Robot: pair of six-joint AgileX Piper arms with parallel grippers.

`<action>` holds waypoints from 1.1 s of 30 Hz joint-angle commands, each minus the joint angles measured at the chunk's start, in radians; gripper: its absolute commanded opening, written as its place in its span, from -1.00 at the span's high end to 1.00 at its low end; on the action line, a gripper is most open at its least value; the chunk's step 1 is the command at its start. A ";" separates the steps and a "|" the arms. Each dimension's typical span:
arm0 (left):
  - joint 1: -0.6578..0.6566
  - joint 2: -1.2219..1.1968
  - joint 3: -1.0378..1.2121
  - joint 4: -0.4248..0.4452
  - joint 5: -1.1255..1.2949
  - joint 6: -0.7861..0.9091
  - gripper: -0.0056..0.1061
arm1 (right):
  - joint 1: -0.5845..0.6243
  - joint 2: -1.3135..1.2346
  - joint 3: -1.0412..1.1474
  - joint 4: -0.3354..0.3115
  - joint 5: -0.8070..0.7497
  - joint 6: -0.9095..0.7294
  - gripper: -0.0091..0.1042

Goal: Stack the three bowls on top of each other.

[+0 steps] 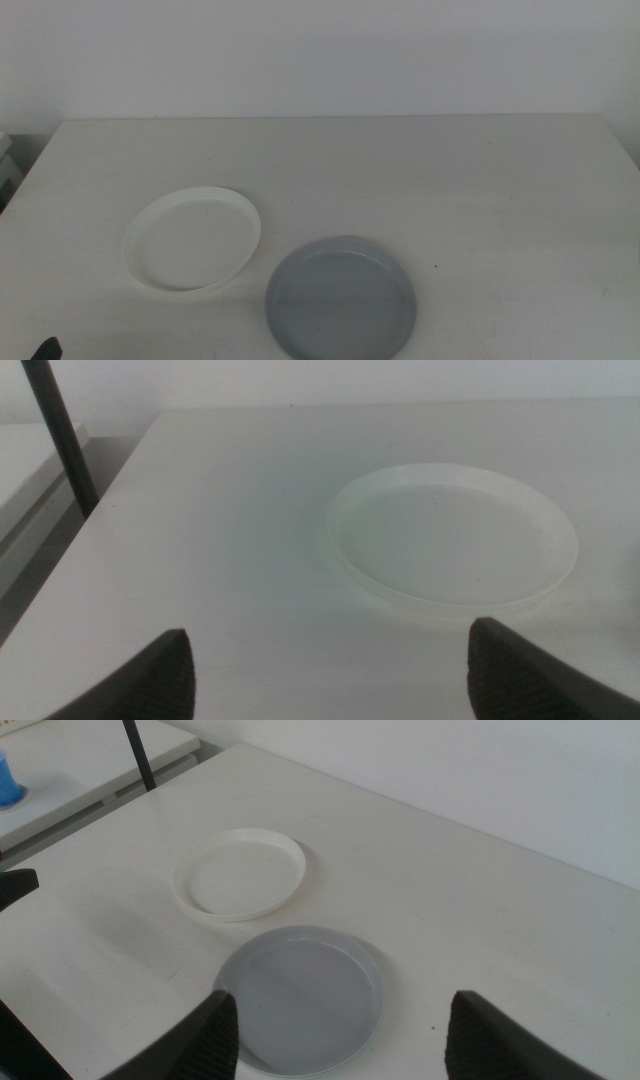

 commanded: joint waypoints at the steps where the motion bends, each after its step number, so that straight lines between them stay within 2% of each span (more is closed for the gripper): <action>1: 0.003 -0.014 -0.005 -0.004 -0.089 -0.008 -0.98 | 0.002 0.006 -0.021 0.011 -0.072 -0.003 -0.10; 5: 0.010 0.015 -0.015 0.022 -0.096 -0.007 -0.98 | 0.002 0.007 -0.021 0.011 -0.072 -0.003 -0.10; 12: 0.108 0.255 -0.218 -0.072 -0.050 -0.062 -0.98 | 0.002 0.007 -0.021 0.011 -0.072 -0.003 -0.10; 26: 0.114 0.842 -0.845 -0.060 0.370 -0.050 -0.98 | 0.002 0.007 -0.021 0.011 -0.072 -0.003 -0.10; 33: 0.114 1.113 -1.089 -0.059 0.611 0.036 -0.98 | 0.002 0.007 -0.021 0.008 -0.072 -0.003 -0.10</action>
